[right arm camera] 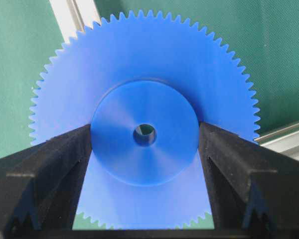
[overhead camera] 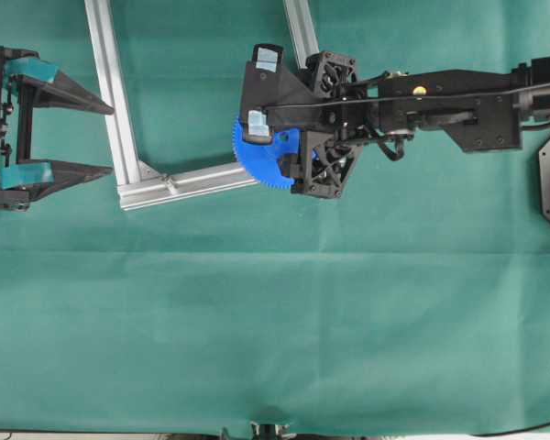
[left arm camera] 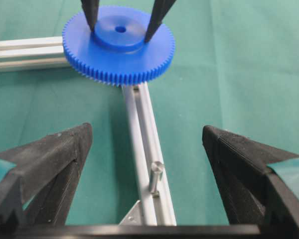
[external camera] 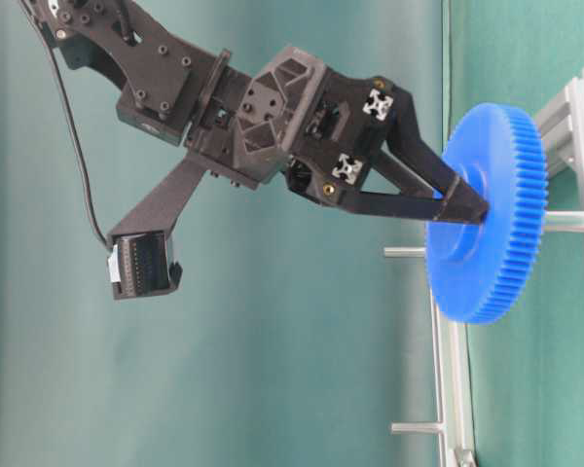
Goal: Find the location of the shaft and insert the gear.
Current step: 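Adjust the gear position to center its bore above the shaft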
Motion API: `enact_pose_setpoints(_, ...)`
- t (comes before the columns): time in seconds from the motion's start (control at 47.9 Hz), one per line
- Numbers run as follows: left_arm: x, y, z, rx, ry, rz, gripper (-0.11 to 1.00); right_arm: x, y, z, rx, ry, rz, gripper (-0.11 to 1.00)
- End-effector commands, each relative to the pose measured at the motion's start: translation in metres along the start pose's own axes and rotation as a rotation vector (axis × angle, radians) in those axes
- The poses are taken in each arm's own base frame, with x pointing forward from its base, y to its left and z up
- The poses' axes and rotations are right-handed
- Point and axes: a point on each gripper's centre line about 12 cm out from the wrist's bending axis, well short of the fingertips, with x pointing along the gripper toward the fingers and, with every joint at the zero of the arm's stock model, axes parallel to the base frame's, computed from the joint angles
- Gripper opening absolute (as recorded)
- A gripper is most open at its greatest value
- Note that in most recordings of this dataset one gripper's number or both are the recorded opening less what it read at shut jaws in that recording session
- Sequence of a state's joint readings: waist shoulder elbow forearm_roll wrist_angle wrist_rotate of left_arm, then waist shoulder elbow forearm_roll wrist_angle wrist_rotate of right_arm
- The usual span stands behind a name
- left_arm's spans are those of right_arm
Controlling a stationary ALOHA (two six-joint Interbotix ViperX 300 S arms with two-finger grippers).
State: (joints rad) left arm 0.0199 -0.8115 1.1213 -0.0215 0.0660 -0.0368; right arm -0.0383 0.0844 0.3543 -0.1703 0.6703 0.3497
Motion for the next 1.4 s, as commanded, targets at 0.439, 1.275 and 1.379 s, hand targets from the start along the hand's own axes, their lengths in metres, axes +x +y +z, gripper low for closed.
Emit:
enact_pose_setpoints(0.439, 0.0, -0.001, 0.011, -0.002, -0.031, -0.003, 0.97, -0.001, 0.021, -0.001, -0.004, -0.017, 0.048, 0.69)
enact_pose_setpoints(1.275, 0.0, -0.001, 0.01, -0.003, -0.029, -0.002, 0.97, 0.002, 0.024, 0.009, -0.003, -0.03, 0.049, 0.69)
enact_pose_setpoints(1.379, 0.0, -0.001, 0.011, -0.002, -0.031, -0.003, 0.97, 0.002, 0.025, 0.009, -0.006, -0.029, 0.047, 0.69)
